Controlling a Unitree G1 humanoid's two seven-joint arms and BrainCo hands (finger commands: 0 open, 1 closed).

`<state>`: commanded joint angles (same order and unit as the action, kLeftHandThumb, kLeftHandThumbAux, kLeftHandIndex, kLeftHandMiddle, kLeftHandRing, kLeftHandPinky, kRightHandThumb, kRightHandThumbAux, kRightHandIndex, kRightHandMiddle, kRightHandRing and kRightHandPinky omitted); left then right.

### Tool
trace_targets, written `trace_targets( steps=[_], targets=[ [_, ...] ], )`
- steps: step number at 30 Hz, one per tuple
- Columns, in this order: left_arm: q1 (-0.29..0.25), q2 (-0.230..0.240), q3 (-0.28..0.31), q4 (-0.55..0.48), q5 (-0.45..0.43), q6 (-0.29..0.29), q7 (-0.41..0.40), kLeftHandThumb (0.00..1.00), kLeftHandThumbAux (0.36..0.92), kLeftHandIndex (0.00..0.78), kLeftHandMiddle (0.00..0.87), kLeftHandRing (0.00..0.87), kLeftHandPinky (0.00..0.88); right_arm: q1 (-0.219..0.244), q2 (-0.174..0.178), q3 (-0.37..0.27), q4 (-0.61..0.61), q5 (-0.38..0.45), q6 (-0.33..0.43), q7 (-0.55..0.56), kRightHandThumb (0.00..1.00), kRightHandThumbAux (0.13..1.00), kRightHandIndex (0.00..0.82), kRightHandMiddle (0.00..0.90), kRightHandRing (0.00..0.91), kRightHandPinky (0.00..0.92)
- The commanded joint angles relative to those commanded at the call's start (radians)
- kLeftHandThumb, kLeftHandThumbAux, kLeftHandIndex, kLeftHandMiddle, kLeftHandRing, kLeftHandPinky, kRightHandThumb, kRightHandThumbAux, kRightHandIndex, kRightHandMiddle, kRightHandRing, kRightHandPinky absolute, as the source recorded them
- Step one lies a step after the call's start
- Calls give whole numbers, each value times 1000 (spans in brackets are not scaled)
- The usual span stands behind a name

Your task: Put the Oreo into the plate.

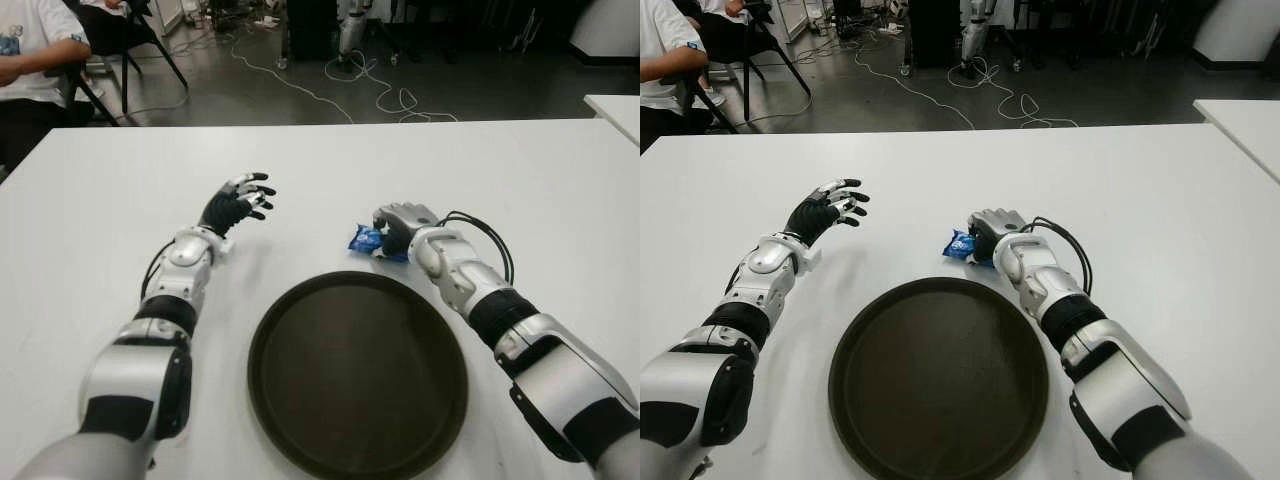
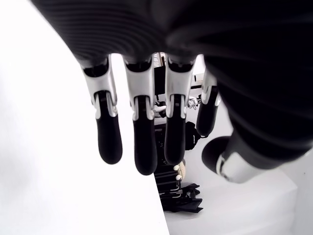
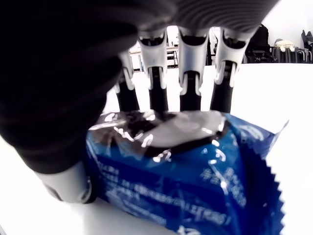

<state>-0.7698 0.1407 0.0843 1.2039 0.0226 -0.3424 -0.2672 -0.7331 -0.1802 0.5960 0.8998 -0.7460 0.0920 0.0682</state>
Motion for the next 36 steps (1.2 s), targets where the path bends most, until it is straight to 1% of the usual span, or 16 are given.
trace_targets(
  steps=[4,9,14,20,25,29,32,36],
  targets=[
    [0,1,-1,1,2,0,0,509,628,215,332,374,416,-1,2,-1,0,-2,8,-8,678,740,424,647,657,654],
    [-1,2,-3,2,3,0,-2,508,623,217,341,386,428,-4,3,-6,2,-3,14,-32,678,739,425,656,668,672],
    [-3,2,-3,5,4,2,-1,502,620,217,340,385,426,-8,5,-8,10,-4,13,-57,678,738,424,644,656,665],
    [-5,1,-5,6,6,3,2,522,624,218,338,381,419,-12,3,-21,18,5,-4,-89,678,738,425,659,673,692],
    [-5,0,-5,5,5,2,4,530,626,221,341,382,420,-14,-9,-53,4,33,-50,-139,679,737,425,673,688,703],
    [-5,0,-6,6,6,2,5,521,625,217,342,386,423,-16,-9,-65,8,42,-64,-154,681,736,426,690,703,716],
    [-6,2,-7,7,8,4,6,519,625,217,344,390,425,-20,-9,-87,7,58,-74,-160,683,736,427,701,711,721],
    [-7,3,-9,8,9,8,8,512,626,212,339,386,422,-25,-13,-114,3,84,-84,-160,684,736,427,696,705,712]
  ],
)
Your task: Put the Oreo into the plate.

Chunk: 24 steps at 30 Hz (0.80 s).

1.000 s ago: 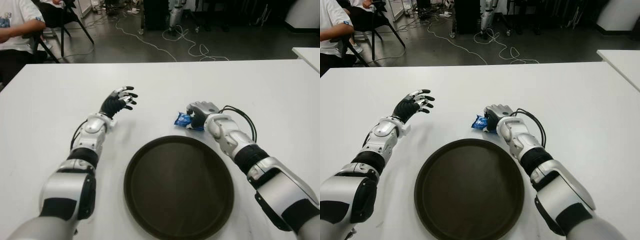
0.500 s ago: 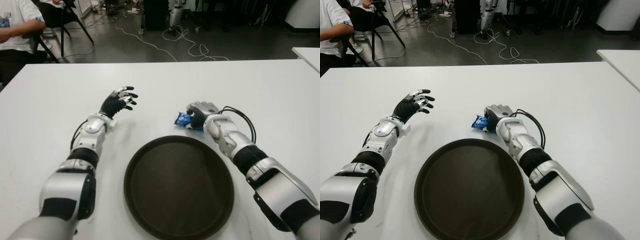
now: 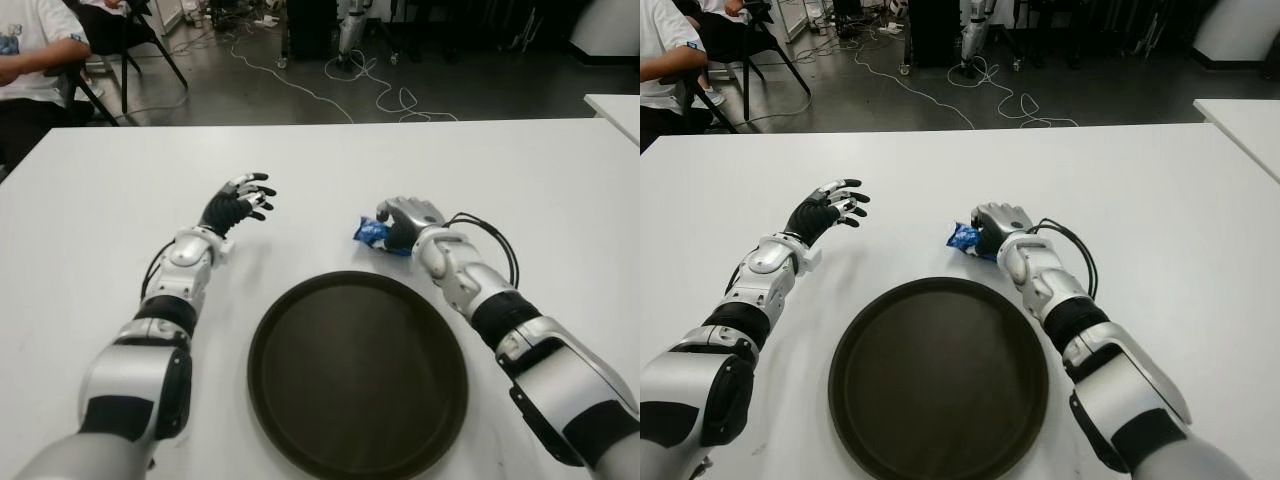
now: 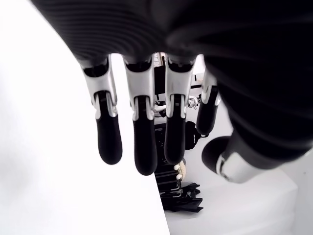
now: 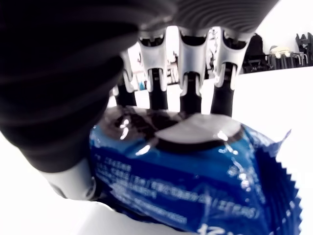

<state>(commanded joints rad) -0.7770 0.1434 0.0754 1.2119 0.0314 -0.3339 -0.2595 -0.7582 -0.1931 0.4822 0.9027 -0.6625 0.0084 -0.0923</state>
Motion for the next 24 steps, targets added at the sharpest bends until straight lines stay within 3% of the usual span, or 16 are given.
trace_targets(
  steps=[24],
  targets=[
    [5,3,-2,-5,-1,-4,-5,480,627,212,340,390,431,-17,7,-61,65,50,-59,-66,686,736,431,714,721,709]
  ],
)
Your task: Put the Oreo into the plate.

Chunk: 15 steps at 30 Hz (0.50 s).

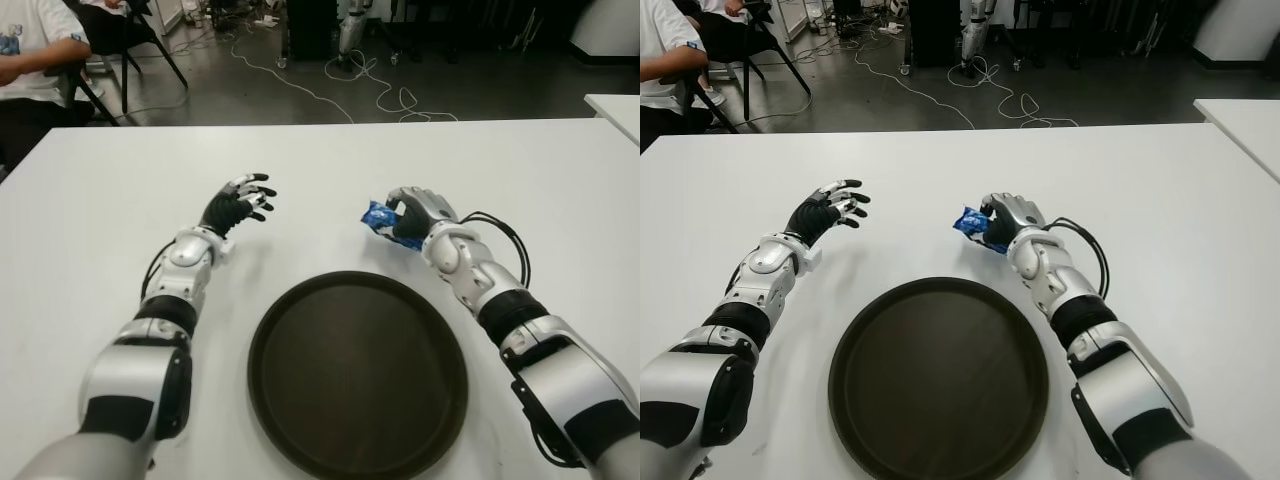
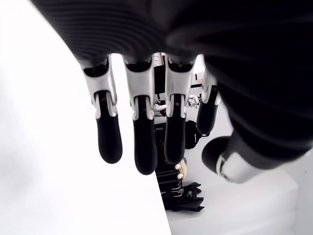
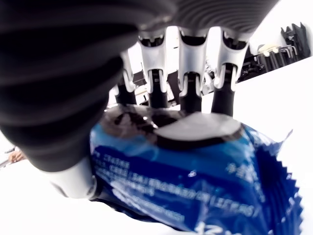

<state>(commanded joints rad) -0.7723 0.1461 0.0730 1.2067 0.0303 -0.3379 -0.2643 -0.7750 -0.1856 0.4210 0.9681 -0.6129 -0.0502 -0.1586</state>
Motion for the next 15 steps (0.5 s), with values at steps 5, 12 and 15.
trace_targets(
  steps=[5,12,15],
  targets=[
    [0,-1,-1,1,1,0,3,470,628,211,338,388,429,-2,-2,-3,5,3,-8,-9,686,736,431,717,724,712],
    [-2,-2,1,2,-1,-1,5,514,624,221,342,387,427,0,-25,-23,-70,10,-2,-7,688,735,432,720,726,710],
    [-3,-3,3,3,-4,1,4,523,622,222,340,386,427,14,-38,-36,-134,13,13,5,689,735,432,721,726,709]
  ],
)
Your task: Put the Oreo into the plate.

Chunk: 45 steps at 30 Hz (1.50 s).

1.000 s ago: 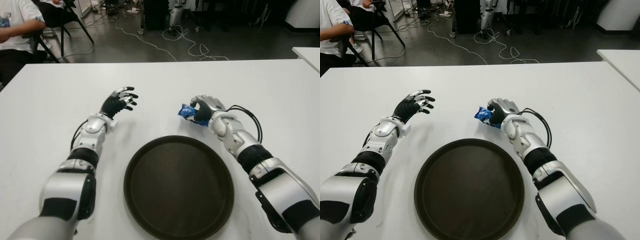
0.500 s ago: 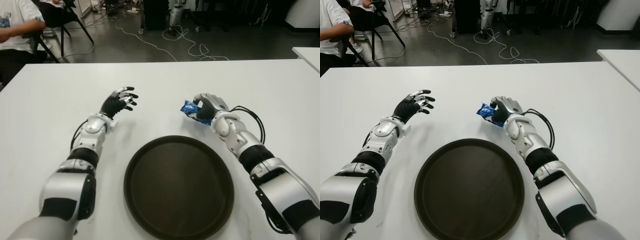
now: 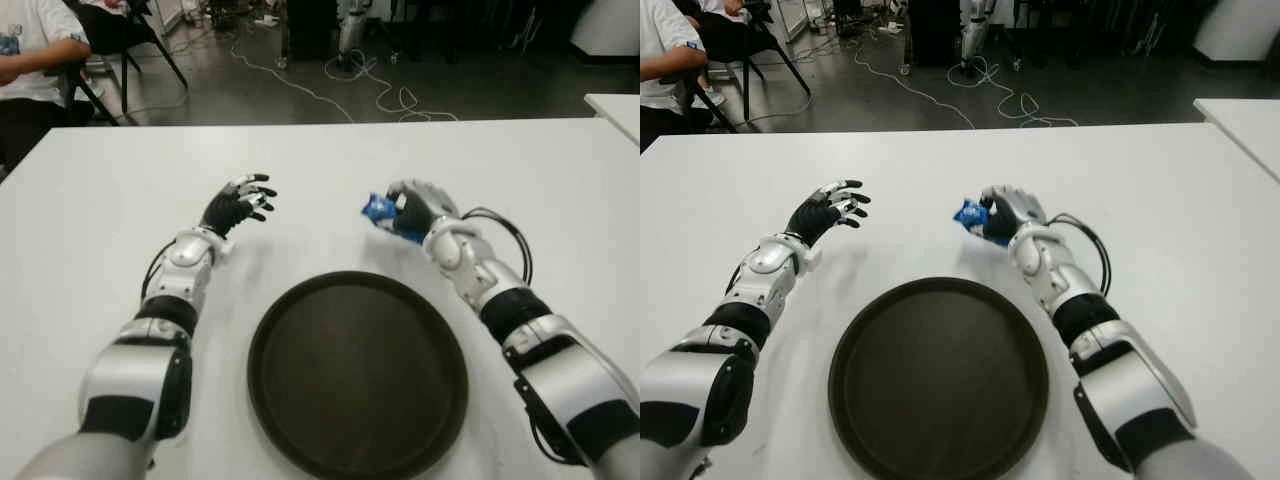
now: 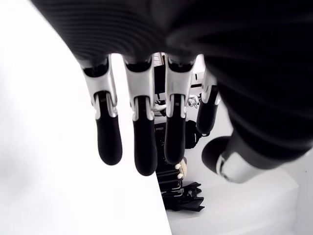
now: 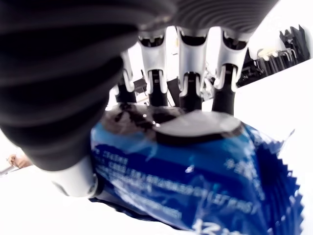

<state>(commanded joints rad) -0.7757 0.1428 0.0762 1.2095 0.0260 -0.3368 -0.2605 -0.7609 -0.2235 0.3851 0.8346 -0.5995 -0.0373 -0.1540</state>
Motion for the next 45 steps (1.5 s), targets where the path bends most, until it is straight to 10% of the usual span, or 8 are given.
trace_targets(
  steps=[18,34,45],
  targets=[
    [-6,2,5,13,-3,1,-3,523,623,215,333,375,417,140,-77,-135,-410,62,-24,-8,693,734,432,726,726,710],
    [-15,4,8,22,-2,4,-7,540,630,239,351,396,433,170,-80,-201,-520,65,-62,-50,687,736,431,750,756,753],
    [-19,4,12,32,-1,3,-3,534,630,237,345,390,429,283,-49,-139,-720,44,-118,-10,688,734,432,754,761,762]
  ],
)
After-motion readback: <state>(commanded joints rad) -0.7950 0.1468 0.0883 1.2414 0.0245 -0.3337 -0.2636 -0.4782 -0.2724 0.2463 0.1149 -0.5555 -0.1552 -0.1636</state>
